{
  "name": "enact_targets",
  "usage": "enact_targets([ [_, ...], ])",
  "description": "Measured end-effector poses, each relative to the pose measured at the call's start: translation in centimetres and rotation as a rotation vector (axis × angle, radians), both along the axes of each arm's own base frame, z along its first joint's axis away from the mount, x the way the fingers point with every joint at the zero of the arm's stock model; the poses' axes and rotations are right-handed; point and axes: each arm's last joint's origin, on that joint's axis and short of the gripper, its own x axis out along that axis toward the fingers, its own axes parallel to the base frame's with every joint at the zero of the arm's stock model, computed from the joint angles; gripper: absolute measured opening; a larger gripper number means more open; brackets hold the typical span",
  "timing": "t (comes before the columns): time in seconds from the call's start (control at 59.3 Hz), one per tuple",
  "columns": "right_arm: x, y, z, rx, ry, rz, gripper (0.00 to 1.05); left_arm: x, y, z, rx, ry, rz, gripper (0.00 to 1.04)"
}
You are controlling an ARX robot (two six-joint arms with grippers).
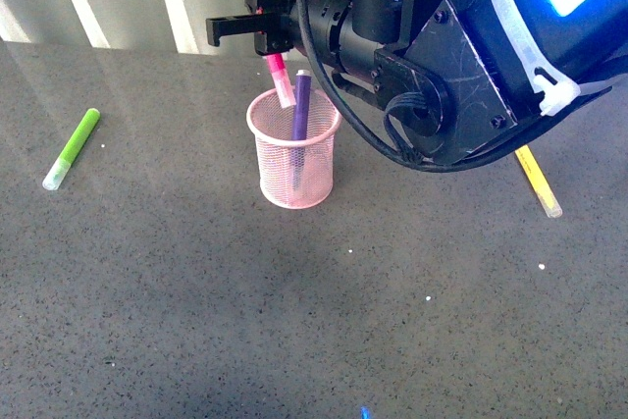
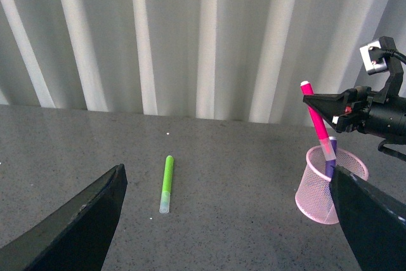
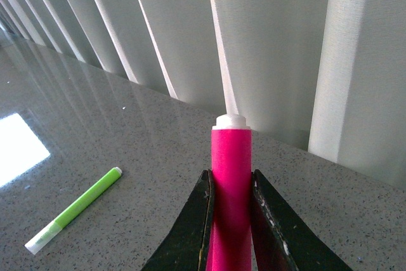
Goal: Insert purple and pink pens into pink cup
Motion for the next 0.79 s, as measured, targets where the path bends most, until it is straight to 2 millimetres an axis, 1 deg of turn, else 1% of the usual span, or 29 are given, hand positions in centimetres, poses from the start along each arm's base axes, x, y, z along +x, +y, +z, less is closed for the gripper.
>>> enact_targets([
  [0.472, -0.51, 0.71, -0.4, -0.008, 0.014, 0.016, 0.12, 0.0, 0.0, 0.0, 0.0, 0.0, 0.0, 0.98],
  [0.793, -0.77, 0.75, -0.73, -0.016, 0.028, 0.02, 0.12, 0.0, 0.0, 0.0, 0.0, 0.0, 0.0, 0.98],
])
